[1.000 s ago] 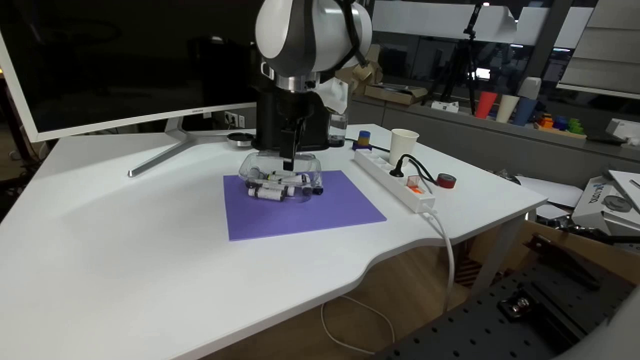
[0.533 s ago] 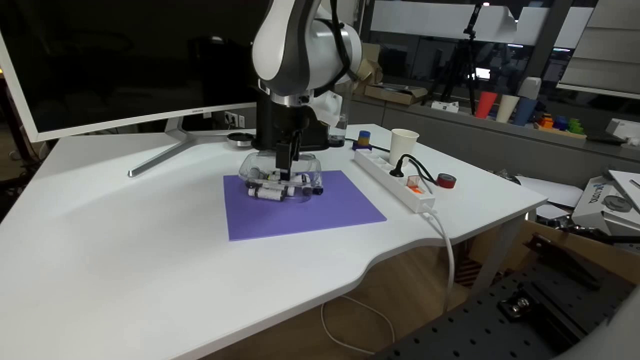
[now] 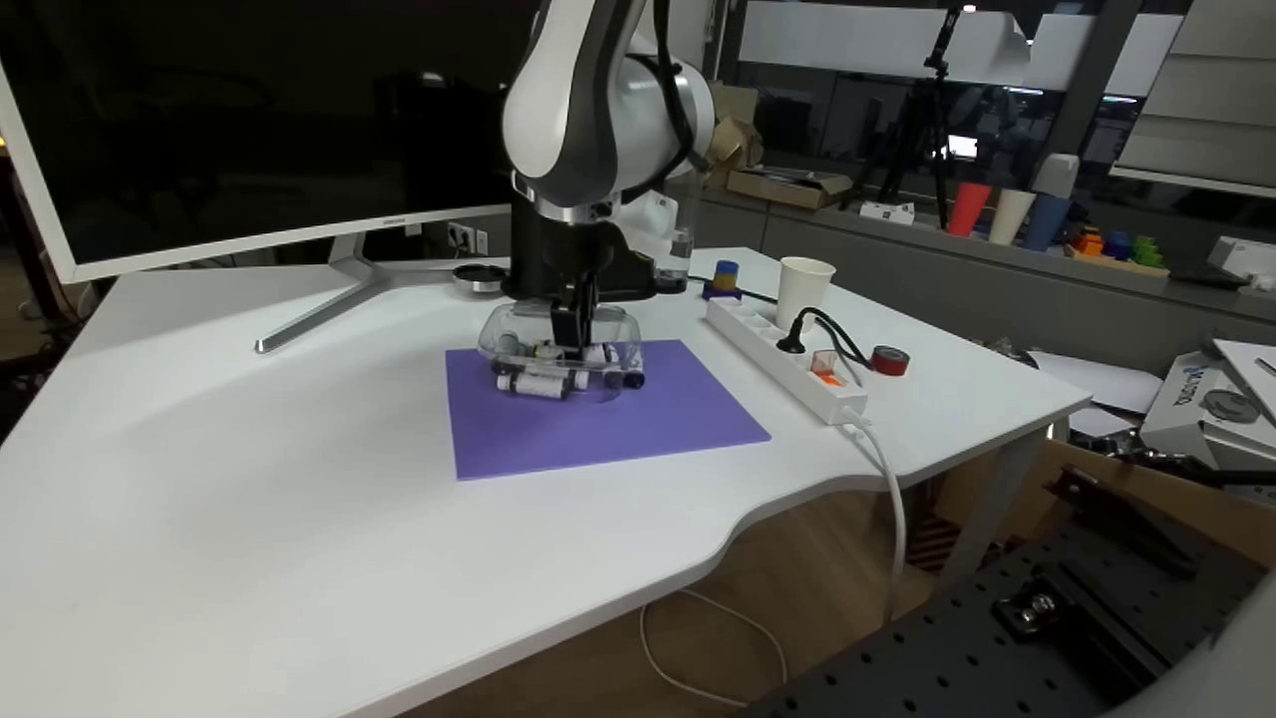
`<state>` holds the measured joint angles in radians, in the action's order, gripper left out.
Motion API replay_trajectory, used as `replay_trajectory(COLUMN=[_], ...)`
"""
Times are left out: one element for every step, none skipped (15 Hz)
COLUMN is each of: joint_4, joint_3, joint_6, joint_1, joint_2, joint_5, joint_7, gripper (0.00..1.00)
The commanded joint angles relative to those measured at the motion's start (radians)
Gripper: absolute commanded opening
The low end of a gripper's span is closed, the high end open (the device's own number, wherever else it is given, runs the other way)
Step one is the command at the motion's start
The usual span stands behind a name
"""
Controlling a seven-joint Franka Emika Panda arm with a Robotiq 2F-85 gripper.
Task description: Get one of the bottles from the bowl and set it upright on the purple paper
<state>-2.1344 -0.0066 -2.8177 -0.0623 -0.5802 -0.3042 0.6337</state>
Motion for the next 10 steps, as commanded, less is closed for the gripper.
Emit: replay_trajectory(joint_4=[0.032, 0.034, 0.039, 0.045, 0.052, 0.059, 0.064, 0.066, 0.069, 0.07], joint_3=[0.004, 0.009, 0.012, 0.017, 0.019, 0.021, 0.024, 0.027, 0.03, 0.032], joint_6=[0.046, 0.057, 0.082, 0.109, 0.133, 0.159, 0.179, 0.2, 0.221, 0.249], joint_1=[0.008, 0.011, 0.013, 0.018, 0.021, 0.025, 0.029, 0.036, 0.043, 0.05], joint_2=[-0.011, -0.006, -0.002, 0.002, 0.006, 0.013, 0.02, 0.037, 0.052, 0.076], joint_5=[-0.036, -0.035, -0.03, -0.023, -0.02, -0.014, -0.01, -0.003, 0.004, 0.016], joint_7=[-0.047, -0.046, -0.046, -0.043, -0.043, -0.045, -0.045, -0.045, -0.047, -0.049], gripper=[0.13, 0.06, 0.06, 0.06, 0.06, 0.06, 0.07, 0.07, 0.06, 0.07])
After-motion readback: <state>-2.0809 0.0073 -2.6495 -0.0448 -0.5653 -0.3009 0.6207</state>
